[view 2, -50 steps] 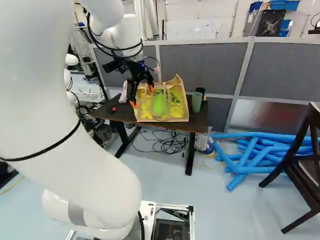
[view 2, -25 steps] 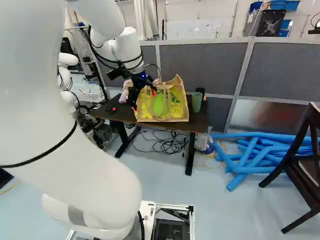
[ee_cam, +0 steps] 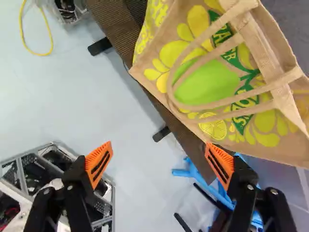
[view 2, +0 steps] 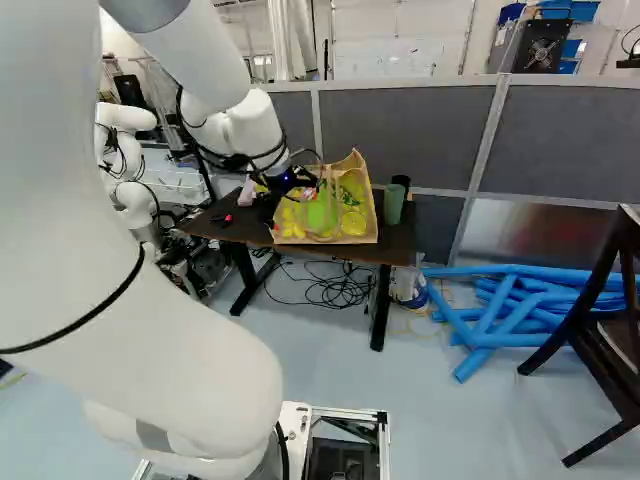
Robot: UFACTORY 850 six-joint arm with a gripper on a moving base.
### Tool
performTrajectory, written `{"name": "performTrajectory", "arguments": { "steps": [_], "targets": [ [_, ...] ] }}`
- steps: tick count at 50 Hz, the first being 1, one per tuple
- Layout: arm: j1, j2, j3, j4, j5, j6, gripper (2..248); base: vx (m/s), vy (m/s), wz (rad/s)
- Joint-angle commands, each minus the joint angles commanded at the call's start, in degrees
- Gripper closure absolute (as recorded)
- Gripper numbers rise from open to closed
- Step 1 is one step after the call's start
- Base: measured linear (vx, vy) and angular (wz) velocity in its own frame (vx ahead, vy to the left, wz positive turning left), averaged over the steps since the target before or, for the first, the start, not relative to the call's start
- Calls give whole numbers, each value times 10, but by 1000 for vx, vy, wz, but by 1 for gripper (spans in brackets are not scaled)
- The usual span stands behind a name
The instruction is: Pick up the bag on the ground and place it on the table
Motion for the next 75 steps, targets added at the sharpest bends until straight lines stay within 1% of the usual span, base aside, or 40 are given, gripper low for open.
{"name": "performTrajectory", "arguments": {
  "steps": [18,39,55,75],
  "targets": [
    [-1,21,80,1,147,96,3,0,0,0],
    [-3,43,164,1,301,196,3,0,0,0],
    [-3,58,219,2,401,262,3,0,0,0],
    [-4,72,274,2,502,327,3,0,0,0]
  ]
}}
